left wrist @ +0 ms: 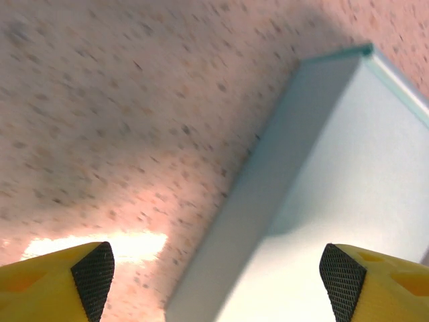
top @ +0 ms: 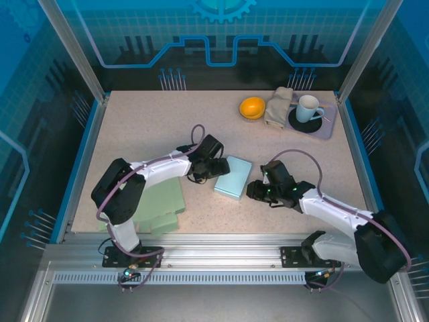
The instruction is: Fold the paper box
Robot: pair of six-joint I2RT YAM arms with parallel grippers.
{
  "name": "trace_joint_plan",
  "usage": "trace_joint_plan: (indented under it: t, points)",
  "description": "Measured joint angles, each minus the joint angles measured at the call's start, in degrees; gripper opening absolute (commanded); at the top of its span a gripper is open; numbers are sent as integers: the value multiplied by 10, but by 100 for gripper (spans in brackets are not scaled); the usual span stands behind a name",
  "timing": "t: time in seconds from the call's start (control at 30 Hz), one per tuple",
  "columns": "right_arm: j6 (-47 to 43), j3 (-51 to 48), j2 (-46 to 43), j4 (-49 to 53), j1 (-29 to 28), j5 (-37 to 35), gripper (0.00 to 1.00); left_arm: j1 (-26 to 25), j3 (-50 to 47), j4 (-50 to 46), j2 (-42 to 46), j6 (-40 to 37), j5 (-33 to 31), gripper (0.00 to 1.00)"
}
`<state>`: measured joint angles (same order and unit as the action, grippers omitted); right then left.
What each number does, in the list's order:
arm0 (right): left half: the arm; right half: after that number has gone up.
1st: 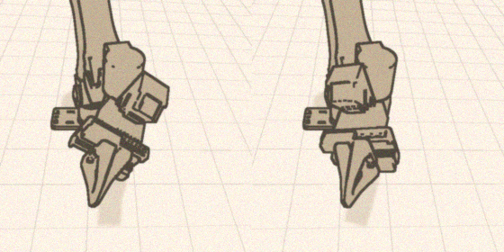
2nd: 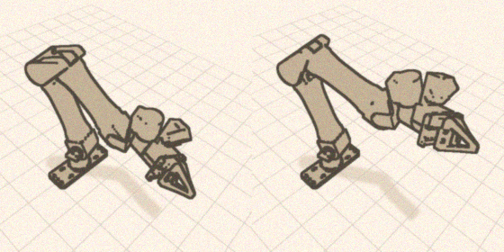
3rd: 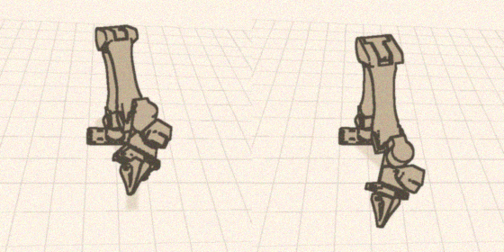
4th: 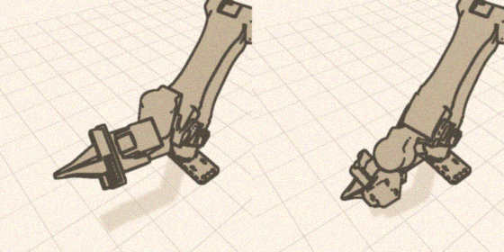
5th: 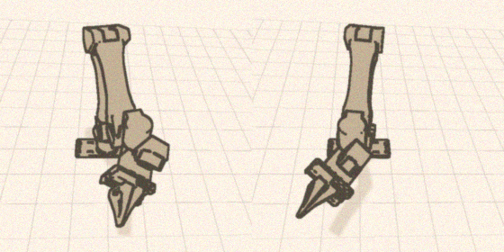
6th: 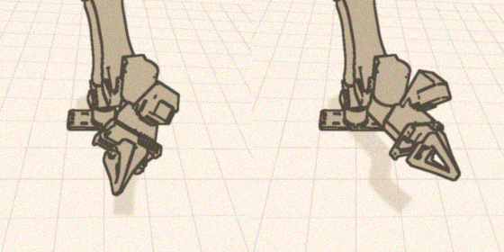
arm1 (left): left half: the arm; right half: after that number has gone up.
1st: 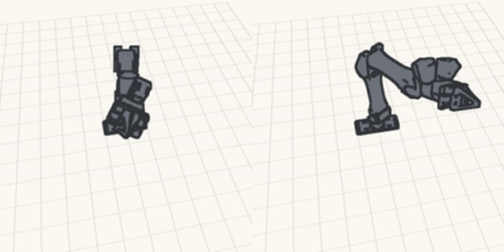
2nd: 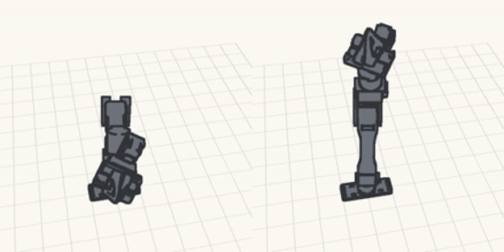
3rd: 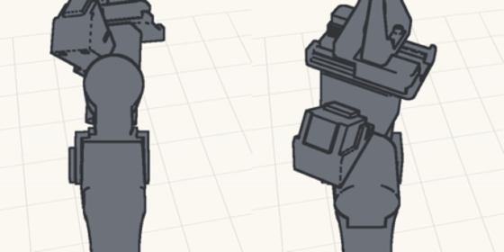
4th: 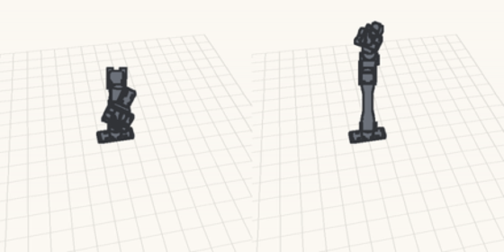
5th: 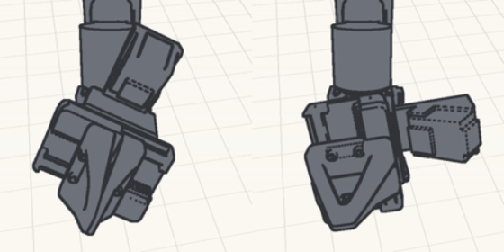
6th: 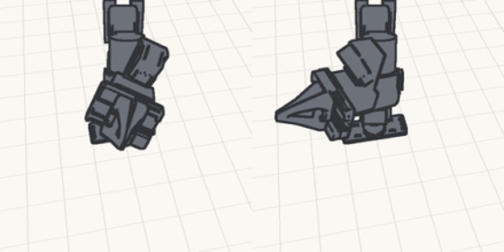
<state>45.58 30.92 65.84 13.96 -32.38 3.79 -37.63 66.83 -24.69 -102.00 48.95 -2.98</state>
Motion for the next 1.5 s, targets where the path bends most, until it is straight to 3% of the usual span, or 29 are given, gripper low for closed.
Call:
trace_joint_plan:
  t: [0.1, 0.23, 0.43, 0.7, 1.2, 1.5]
  points:
    - [-81, 40, -23, 60, 20, -36, 50, 3, -16, -6, 23, 2, -4, 85]
    - [-188, 110, -2, 82, 56, -54, 53, -27, -63, -1, 86, 20, -3, 84]
    - [-326, 220, 138, 64, 109, -32, 55, -102, -122, 58, 110, 81, 8, 84]
    - [-441, 341, 332, 51, 121, 39, 56, -113, -137, 114, 68, 122, 12, 83]
    - [-426, 372, 391, 72, 125, 108, 56, -94, -74, 119, 4, 111, 8, 79]
    - [-390, 346, 385, 76, 184, 113, 55, -68, 24, 87, -63, 73, 8, 77]
